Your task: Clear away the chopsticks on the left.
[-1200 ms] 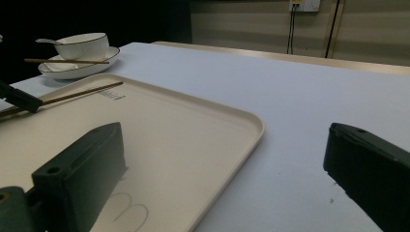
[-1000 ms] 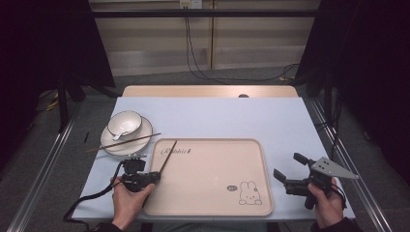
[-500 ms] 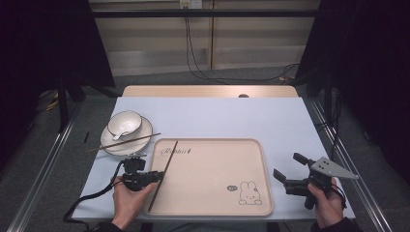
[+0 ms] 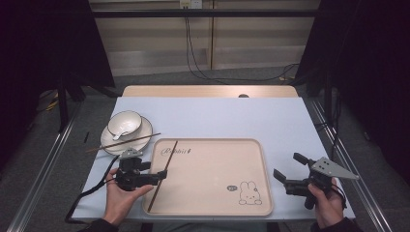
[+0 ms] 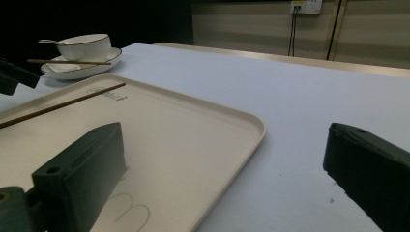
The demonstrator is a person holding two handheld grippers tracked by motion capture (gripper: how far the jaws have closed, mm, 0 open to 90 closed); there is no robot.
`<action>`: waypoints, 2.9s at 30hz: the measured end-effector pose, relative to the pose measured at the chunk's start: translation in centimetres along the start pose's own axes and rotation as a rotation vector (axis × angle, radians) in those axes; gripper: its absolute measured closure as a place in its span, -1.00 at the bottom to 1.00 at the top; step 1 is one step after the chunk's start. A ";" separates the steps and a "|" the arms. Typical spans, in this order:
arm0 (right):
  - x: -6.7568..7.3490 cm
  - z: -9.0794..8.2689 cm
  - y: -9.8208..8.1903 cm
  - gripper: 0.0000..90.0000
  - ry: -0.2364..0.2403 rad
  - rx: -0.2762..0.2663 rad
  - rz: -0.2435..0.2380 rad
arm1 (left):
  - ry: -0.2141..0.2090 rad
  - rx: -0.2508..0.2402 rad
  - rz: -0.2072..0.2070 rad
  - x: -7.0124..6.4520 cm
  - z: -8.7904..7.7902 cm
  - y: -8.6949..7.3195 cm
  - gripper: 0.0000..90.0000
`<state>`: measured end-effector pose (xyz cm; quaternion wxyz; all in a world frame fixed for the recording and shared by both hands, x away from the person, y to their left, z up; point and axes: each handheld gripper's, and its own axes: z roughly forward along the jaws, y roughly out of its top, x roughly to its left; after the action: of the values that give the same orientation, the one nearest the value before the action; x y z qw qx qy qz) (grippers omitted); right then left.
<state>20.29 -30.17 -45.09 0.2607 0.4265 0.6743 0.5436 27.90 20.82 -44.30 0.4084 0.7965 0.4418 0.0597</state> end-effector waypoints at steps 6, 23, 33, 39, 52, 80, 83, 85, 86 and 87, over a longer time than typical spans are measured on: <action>0.0 0.0 0.0 -0.98 -0.001 -0.001 0.000 | -0.014 -0.057 0.085 0.6 -1.4 0.1 -0.76; 0.0 0.0 0.0 -0.98 -0.004 -0.003 0.003 | -0.022 -0.174 0.142 5.9 -5.2 -1.2 -0.94; 0.0 0.0 0.0 -0.98 -0.003 -0.003 0.003 | -0.053 -0.199 0.198 8.2 -6.1 -1.4 -0.93; 0.0 0.0 0.0 -0.98 -0.005 -0.003 0.003 | -0.052 -0.181 0.196 10.5 -7.3 -1.3 -0.89; 0.0 0.1 0.0 -0.97 -0.005 -0.002 0.003 | -0.043 -0.164 0.247 14.1 -8.4 -0.6 -0.79; 0.0 0.0 0.0 -0.96 0.005 0.003 -0.006 | 0.000 0.003 0.407 19.0 -4.7 2.4 0.32; 0.0 0.0 0.0 -0.96 0.007 0.005 -0.002 | -0.006 0.028 0.419 19.0 -4.3 2.5 0.34; 0.0 0.0 0.0 -0.96 0.006 0.004 -0.007 | -0.017 0.041 0.439 18.9 -4.0 2.6 0.39; 0.0 0.0 0.0 -0.96 0.006 0.004 -0.008 | -0.025 0.046 0.444 18.8 -3.9 2.7 0.42; 0.0 0.0 0.0 -0.96 0.007 0.004 -0.008 | -0.022 0.042 0.452 18.8 -3.8 2.8 0.44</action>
<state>20.30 -30.13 -45.13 0.2594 0.4224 0.6781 0.5427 39.27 36.45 -44.82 0.3729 0.8842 0.2487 0.1318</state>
